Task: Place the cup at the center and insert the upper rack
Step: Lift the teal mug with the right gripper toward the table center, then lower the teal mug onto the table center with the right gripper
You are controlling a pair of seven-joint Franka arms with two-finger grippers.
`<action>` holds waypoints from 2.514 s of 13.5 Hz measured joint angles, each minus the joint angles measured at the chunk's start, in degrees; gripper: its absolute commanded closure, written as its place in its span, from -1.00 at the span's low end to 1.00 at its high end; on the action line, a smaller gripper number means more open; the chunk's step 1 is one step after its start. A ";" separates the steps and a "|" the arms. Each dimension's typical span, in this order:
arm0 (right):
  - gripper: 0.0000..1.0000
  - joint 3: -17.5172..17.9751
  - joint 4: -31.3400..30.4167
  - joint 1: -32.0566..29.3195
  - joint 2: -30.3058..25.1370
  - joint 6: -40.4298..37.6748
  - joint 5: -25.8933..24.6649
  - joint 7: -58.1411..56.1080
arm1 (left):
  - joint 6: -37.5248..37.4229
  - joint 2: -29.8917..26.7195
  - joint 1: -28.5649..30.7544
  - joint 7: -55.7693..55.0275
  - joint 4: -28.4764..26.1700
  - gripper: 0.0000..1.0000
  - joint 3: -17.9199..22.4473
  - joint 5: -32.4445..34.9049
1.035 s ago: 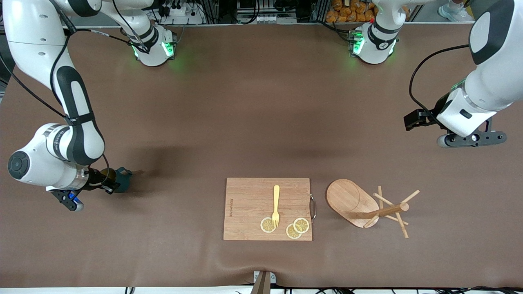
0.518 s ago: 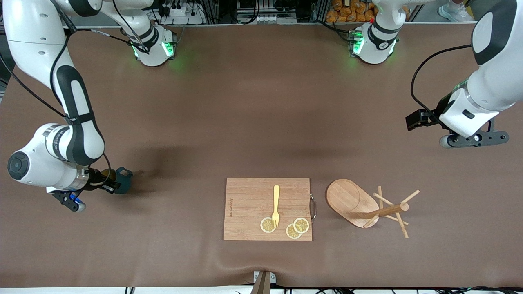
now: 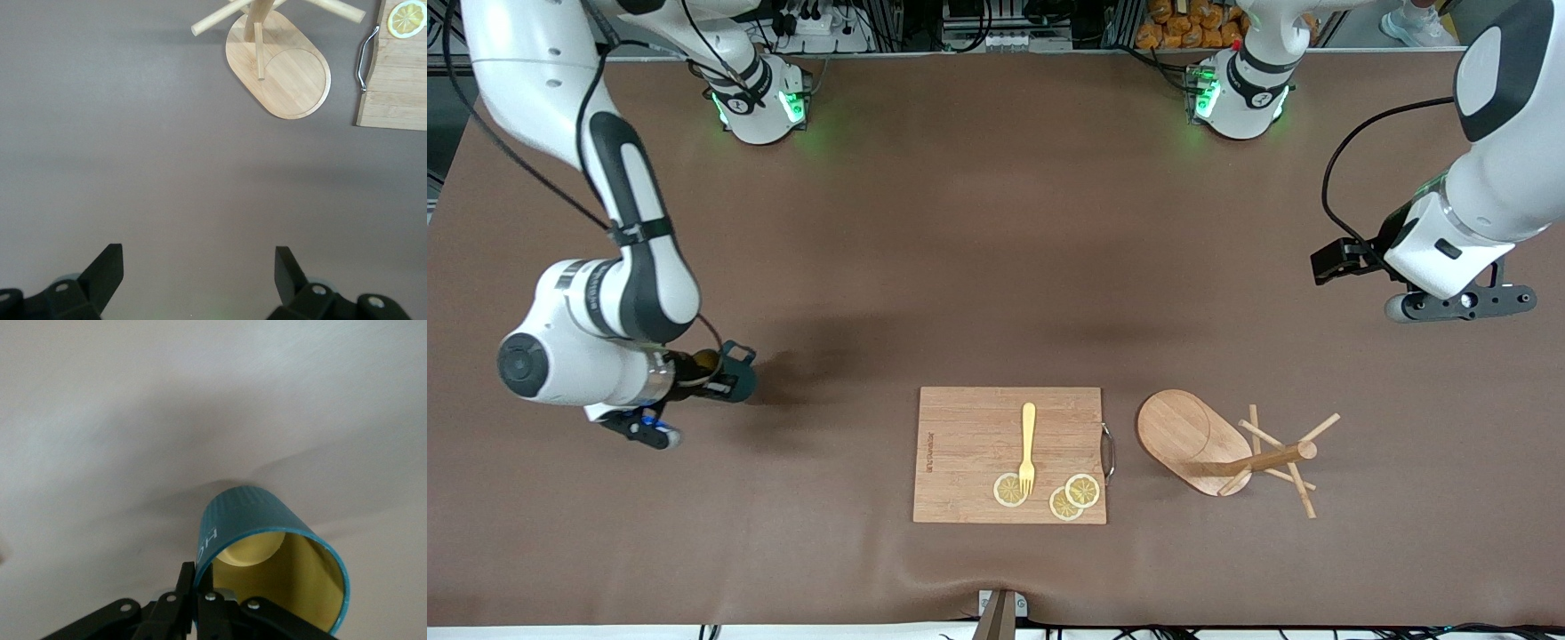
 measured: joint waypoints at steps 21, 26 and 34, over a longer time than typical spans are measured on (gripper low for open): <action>1.00 11.66 0.50 34.87 -2.93 -3.80 -10.01 -8.39 | 0.00 -0.40 0.45 0.00 1.02 -1.00 0.60 0.00; 1.00 15.20 0.49 37.77 -1.48 -0.37 -20.64 -19.32 | 0.00 -0.39 0.54 -0.06 1.09 -1.00 0.71 0.00; 1.00 16.76 0.50 42.44 1.30 3.09 -25.71 -20.52 | 0.00 -0.39 0.83 -0.69 1.10 -1.00 0.45 3.56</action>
